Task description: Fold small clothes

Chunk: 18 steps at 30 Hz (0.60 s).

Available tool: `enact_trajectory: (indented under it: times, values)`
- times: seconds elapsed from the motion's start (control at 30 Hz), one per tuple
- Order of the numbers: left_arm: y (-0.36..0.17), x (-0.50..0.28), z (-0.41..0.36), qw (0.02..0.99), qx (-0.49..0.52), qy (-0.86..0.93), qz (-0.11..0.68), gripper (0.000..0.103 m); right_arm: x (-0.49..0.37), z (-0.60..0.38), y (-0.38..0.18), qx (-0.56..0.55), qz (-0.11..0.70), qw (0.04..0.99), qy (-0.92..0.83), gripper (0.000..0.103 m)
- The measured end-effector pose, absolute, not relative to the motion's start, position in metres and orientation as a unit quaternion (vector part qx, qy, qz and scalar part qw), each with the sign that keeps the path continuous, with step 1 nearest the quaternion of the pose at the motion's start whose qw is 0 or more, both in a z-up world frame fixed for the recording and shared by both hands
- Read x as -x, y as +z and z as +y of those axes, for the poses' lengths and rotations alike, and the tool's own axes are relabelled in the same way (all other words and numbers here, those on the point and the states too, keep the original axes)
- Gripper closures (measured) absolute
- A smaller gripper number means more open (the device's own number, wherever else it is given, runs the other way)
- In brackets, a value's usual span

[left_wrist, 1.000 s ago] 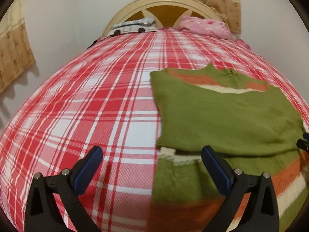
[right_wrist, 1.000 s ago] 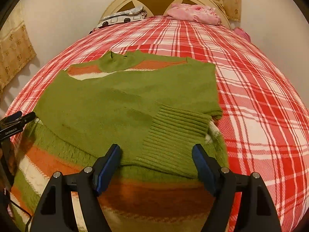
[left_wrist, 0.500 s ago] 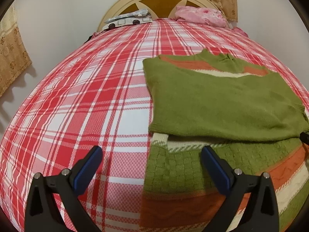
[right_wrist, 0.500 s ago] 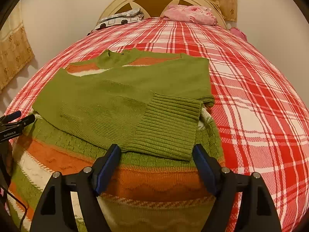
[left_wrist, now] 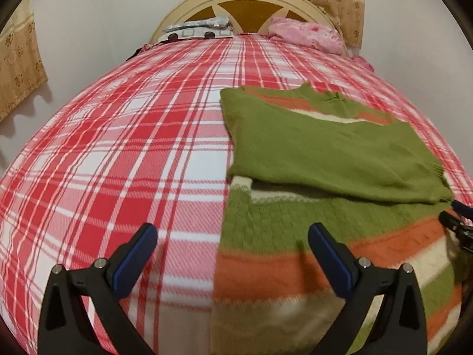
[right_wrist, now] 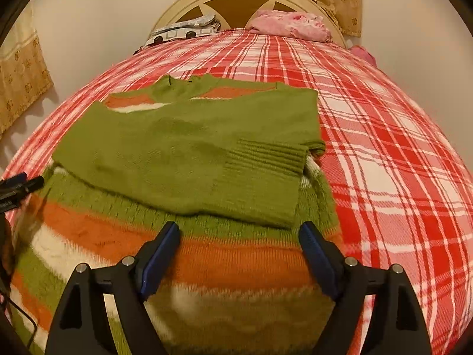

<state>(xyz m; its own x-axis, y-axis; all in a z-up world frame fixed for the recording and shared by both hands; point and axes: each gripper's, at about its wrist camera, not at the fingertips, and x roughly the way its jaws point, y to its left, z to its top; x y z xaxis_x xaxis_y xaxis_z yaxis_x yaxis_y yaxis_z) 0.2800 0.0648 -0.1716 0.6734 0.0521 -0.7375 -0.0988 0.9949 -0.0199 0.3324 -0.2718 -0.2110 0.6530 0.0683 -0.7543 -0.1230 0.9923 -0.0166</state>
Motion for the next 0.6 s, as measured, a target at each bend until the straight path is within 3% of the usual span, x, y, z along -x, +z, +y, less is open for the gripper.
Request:
enact_trajectory:
  times: [0.6]
  values:
    - [-0.173,-0.208,0.055,0.918,0.064,0.021,0.390,0.000,-0.282,-0.262,-0.206,0.032,0.415,0.907,0.063,0.019]
